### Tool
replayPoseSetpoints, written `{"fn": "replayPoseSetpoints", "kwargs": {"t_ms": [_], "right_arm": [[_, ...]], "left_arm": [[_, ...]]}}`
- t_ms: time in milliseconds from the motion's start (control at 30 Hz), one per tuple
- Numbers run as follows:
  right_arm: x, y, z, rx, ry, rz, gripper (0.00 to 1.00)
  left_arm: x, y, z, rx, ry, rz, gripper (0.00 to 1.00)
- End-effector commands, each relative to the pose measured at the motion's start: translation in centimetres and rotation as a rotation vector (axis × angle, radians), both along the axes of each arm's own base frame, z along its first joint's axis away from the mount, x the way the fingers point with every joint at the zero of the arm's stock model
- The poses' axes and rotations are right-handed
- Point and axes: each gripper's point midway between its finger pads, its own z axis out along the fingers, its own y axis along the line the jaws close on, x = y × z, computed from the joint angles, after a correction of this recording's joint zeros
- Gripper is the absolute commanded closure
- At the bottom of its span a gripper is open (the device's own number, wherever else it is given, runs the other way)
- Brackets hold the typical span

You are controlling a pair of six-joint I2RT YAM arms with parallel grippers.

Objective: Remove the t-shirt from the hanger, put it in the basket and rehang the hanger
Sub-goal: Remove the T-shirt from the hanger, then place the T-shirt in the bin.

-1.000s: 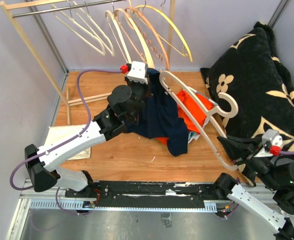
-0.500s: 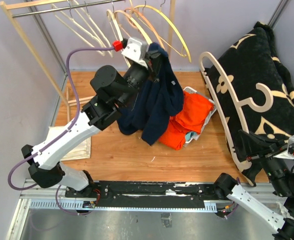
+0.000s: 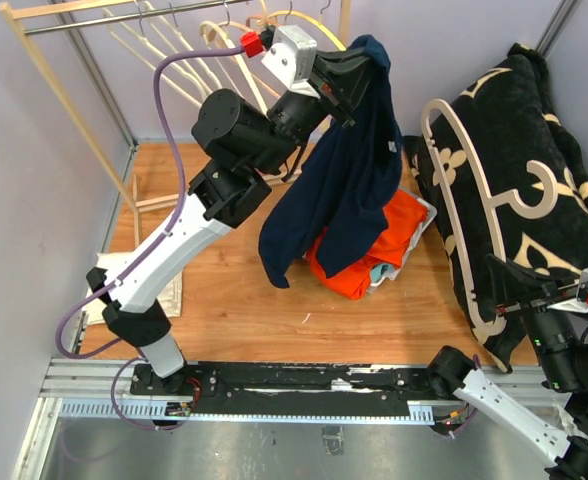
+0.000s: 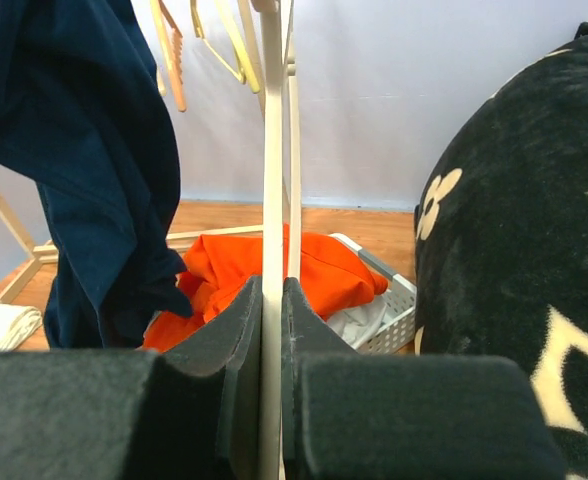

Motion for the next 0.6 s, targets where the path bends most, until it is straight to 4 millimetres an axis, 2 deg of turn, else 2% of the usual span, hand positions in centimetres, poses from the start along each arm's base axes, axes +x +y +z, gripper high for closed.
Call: {"fn": "replayPoseSetpoints", "kwargs": {"t_ms": [0, 100, 200, 567], "right_arm": [[0.5, -0.2, 0.6, 0.017, -0.017, -0.023, 0.99], [0.5, -0.3, 0.5, 0.018, -0.02, -0.032, 0.99], [0.6, -0.4, 0.5, 0.02, -0.02, -0.039, 0.99], [0.3, -1.7, 0.7, 0.029, -0.033, -0.081, 0.99]], "left_arm": [[-2.9, 2.8, 6.5, -0.158, -0.163, -0.027, 0.99], [-3.5, 3.5, 7.9, -0.216, -0.21, -0.029, 1.0], [-3.7, 3.6, 8.5, -0.257, -0.244, -0.034, 0.99], [-2.3, 0.5, 7.1, -0.305, -0.296, -0.068, 1.0]]}}
